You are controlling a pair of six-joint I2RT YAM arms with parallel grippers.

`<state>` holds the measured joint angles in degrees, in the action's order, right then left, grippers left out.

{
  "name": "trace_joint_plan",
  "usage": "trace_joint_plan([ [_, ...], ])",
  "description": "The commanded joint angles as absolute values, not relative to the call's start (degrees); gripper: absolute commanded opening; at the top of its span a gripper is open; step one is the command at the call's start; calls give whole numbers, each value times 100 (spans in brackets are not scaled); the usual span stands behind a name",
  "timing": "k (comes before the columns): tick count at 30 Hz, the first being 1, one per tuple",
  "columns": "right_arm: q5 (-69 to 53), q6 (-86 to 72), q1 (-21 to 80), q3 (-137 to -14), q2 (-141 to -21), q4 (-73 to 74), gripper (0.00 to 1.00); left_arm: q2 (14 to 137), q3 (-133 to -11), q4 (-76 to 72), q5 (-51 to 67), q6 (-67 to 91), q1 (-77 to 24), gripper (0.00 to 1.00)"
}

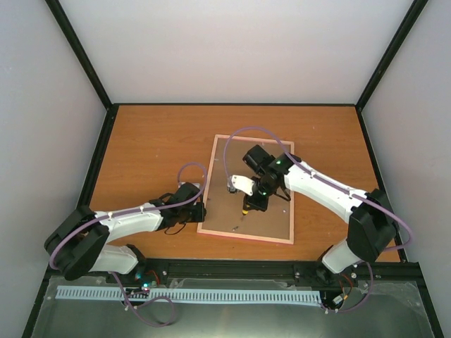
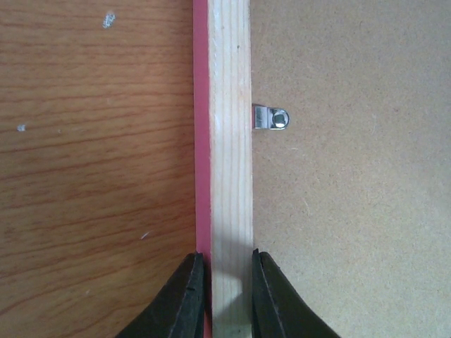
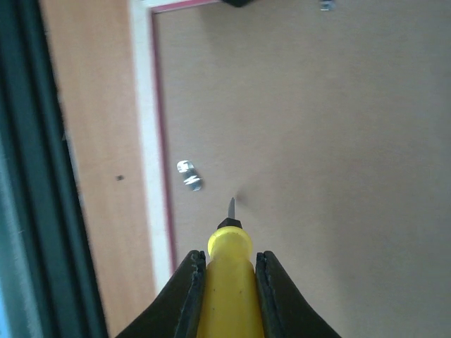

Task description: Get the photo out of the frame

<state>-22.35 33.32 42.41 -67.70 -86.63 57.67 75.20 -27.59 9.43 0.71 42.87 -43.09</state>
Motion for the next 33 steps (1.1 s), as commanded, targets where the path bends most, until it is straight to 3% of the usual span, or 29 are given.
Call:
trace_joint_plan([
  [1, -1452, 2936, 4220, -7080, -8921, 5208, 3, 7431, -2720, 684, 172, 4142, -4418, 1],
  [18, -1712, 2625, 4171, -7997, -9289, 5318, 3, 7865, -3114, 495, 178, 3753, -4904, 1],
  [20, -1706, 2632, 4145, -7939, -9253, 5298, 3, 7845, -3157, 542, 155, 3761, -4904, 9],
  [22, -1705, 2633, 4112, -7884, -9217, 5249, 3, 7813, -3232, 602, 125, 3802, -4904, 29],
  [24, -1736, 2651, 4068, -7851, -9186, 5175, 3, 7794, -3289, 650, 25, 3882, -4904, 41],
  [33, -2386, 2758, 3999, -8047, -9457, 4939, 3, 8118, -3452, 675, -272, 3945, -4896, 43],
])
